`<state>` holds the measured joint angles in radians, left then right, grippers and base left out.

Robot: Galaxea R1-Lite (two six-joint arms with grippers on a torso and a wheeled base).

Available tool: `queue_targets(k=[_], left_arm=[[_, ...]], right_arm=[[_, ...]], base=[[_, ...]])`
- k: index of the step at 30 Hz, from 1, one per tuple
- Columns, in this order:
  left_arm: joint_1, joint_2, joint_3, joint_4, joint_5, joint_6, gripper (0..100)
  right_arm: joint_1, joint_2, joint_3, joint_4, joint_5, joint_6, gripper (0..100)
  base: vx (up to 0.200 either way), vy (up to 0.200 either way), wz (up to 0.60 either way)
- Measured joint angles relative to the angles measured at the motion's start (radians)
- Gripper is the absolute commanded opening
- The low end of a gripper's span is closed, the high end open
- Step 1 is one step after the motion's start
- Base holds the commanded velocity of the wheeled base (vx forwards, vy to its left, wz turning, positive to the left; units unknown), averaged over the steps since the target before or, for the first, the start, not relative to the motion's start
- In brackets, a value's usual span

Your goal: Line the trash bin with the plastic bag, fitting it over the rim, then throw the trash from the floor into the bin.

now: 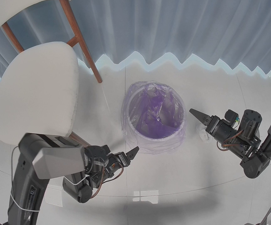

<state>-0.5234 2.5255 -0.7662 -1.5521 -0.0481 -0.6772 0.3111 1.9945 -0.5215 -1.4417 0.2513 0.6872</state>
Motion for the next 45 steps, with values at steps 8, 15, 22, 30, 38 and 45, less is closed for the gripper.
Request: queue_targets(k=[8,15,22,30,38,45], left_arm=[[-0.051,-0.337,0.211,-0.001,0.020,-0.006,100],[-0.065,-0.661,0.249,0.000,0.015,-0.008,100],[0.005,-0.931,0.188,0.064,-0.197,-0.008,100],[0.282,-1.103,0.122,0.215,-0.410,-0.009,100],[0.399,-1.223,0.080,0.277,-0.521,-0.011,100],[0.410,-1.267,0.071,0.280,-0.524,-0.011,100]], right_arm=[[-0.009,0.022,-0.005,-0.001,0.000,0.000,100],[-0.011,0.054,-0.007,-0.022,0.000,0.005,100],[-0.014,0.074,-0.017,0.039,-0.004,0.014,100],[-0.047,0.074,-0.089,0.270,-0.011,0.014,100],[-0.063,0.100,-0.191,0.354,-0.059,-0.036,100],[-0.064,0.116,-0.288,0.537,-0.153,-0.110,100]], base=[[0.000,0.000,0.00],[0.000,0.000,0.00],[0.000,0.000,0.00],[0.000,0.000,0.00],[0.000,-0.150,0.00],[0.000,-0.200,0.00]])
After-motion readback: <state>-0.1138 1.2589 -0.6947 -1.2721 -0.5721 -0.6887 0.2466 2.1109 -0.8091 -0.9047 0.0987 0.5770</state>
